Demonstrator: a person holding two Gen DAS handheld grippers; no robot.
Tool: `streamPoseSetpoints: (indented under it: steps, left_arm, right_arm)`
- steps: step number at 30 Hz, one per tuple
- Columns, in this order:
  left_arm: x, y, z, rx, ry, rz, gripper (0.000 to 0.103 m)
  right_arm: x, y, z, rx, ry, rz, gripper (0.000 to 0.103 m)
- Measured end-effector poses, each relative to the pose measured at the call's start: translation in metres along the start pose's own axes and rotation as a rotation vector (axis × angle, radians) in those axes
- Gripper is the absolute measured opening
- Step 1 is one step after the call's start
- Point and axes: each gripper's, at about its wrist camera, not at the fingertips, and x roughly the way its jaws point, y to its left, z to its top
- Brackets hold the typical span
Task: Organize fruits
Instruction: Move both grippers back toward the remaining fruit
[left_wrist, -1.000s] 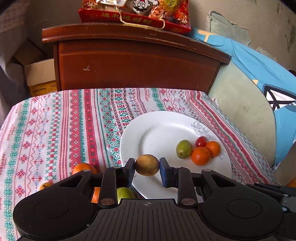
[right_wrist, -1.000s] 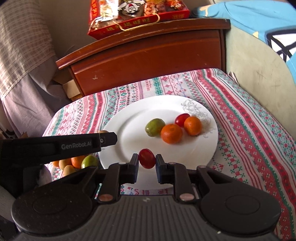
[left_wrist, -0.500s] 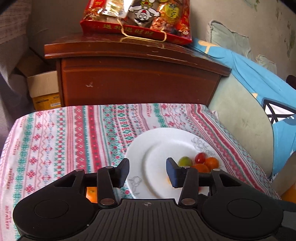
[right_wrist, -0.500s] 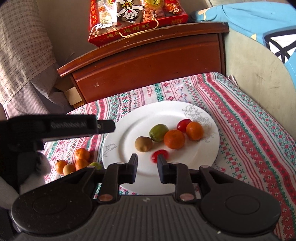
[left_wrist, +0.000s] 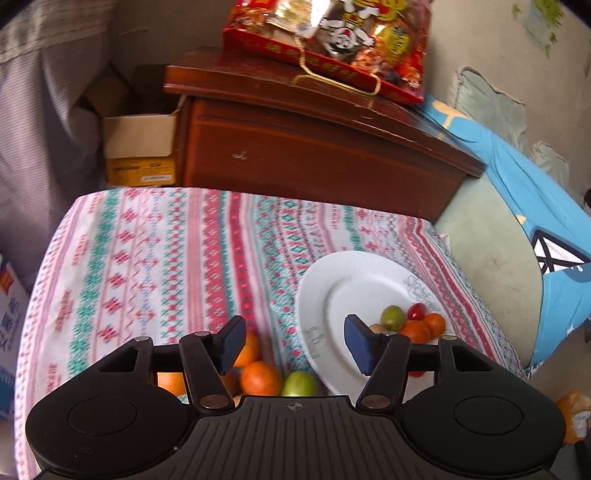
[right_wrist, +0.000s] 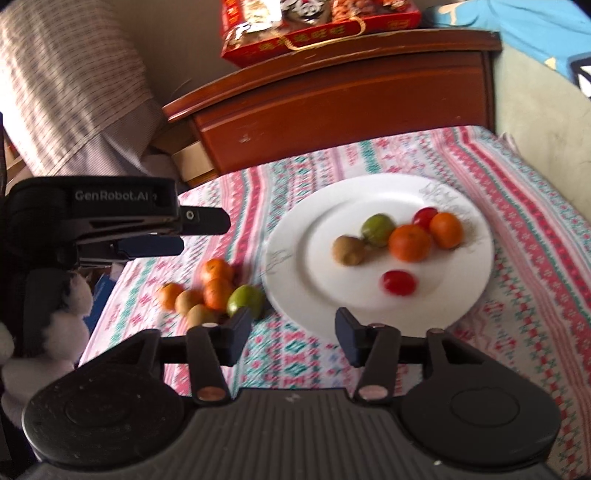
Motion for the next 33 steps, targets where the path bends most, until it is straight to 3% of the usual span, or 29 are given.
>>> streamPoseSetpoints:
  steps: [8, 16, 25, 33]
  left_arm:
    - [-0.019, 0.026, -0.012, -0.025, -0.011, 0.073, 0.059]
    - [-0.022, 0.042, -0.023, -0.023, 0.017, 0.089, 0.059]
    - [-0.020, 0.051, -0.037, -0.005, 0.064, 0.097, 0.059]
    - [-0.019, 0.056, -0.041, 0.020, 0.030, 0.117, 0.059]
  right_arm:
    - [0.005, 0.017, -0.007, -0.074, 0.036, 0.031, 0.053]
    - [0.011, 0.026, -0.009, -0.137, 0.030, 0.023, 0.053]
    - [0.026, 0.034, -0.011, -0.174, 0.019, 0.039, 0.036]
    - [0.043, 0.035, -0.008, -0.167, 0.010, 0.029, 0.035]
